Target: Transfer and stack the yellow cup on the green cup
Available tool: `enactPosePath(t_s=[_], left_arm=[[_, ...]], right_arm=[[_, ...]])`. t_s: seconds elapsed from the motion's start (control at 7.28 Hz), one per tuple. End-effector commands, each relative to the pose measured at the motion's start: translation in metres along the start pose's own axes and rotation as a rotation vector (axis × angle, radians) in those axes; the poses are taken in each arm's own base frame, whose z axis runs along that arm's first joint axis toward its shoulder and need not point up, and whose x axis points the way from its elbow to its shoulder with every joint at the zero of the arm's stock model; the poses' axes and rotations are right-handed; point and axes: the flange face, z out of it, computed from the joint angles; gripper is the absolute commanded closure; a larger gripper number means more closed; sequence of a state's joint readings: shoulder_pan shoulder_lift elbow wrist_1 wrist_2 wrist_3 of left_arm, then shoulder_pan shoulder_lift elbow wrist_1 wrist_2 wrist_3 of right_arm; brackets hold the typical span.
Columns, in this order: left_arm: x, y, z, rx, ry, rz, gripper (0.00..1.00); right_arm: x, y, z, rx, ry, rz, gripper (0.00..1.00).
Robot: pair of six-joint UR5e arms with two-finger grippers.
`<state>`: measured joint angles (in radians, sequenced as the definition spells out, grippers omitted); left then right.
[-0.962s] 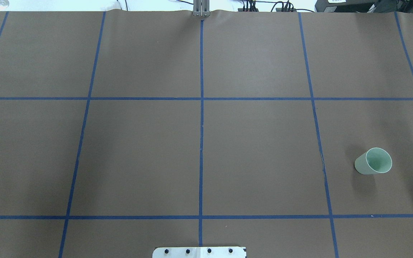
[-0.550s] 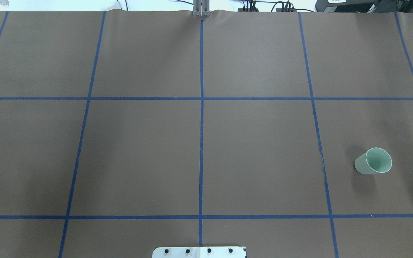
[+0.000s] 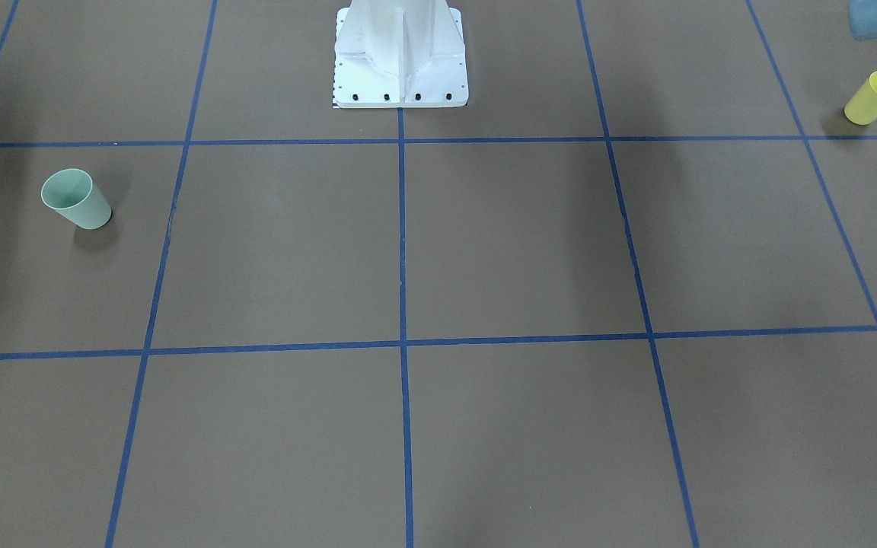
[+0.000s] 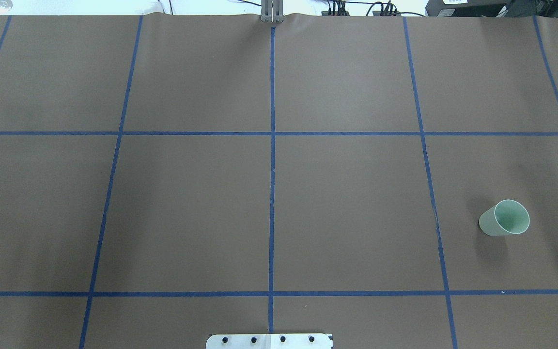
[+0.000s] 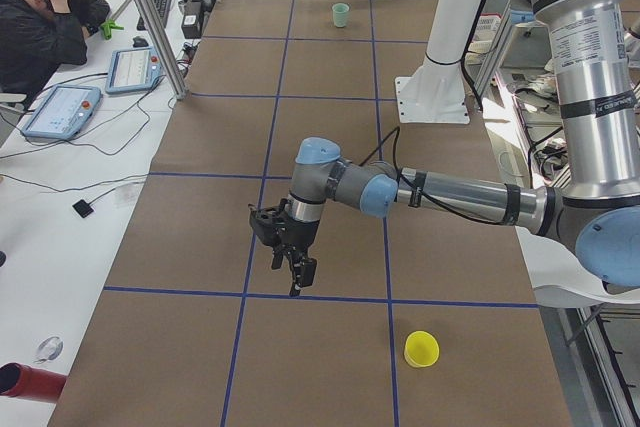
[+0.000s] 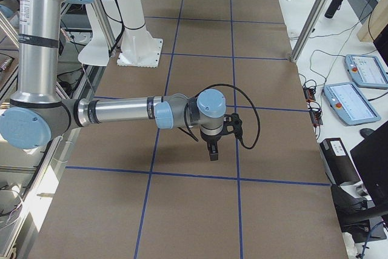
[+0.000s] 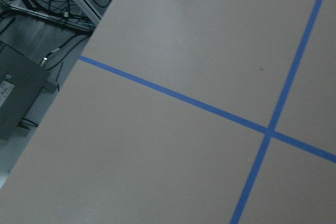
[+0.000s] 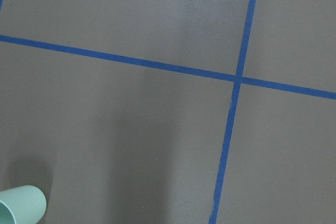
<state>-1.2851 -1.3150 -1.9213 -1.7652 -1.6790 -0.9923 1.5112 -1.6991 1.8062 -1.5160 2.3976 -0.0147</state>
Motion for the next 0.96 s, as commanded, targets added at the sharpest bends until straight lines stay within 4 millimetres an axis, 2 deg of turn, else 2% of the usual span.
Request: enactPosePath(t_s=[0.0, 0.27, 0.41, 0.55, 0.82], left_arm=[[-0.005, 0.014, 0.006, 0.025, -0.039, -0.118, 0.0], [0.015, 0.032, 0.014, 0.096, -0.084, -0.194, 0.0], [0.009, 0.044, 0.022, 0.085, -0.122, -0.236, 0.0], [0.01, 0.054, 0.026, 0.082, -0.127, -0.312, 0.0], [0.023, 0.088, 0.04, 0.067, -0.218, -0.457, 0.0]], right_arm=[[-0.037, -0.012, -0.015, 0.029, -0.009, -0.074, 0.0], [-0.137, -0.048, -0.012, 0.034, -0.03, -0.112, 0.0], [-0.171, -0.067, -0.006, 0.039, -0.017, -0.172, 0.0], [-0.196, -0.08, -0.002, 0.041, -0.026, -0.217, 0.0], [-0.219, -0.081, 0.008, 0.019, -0.06, -0.259, 0.0]])
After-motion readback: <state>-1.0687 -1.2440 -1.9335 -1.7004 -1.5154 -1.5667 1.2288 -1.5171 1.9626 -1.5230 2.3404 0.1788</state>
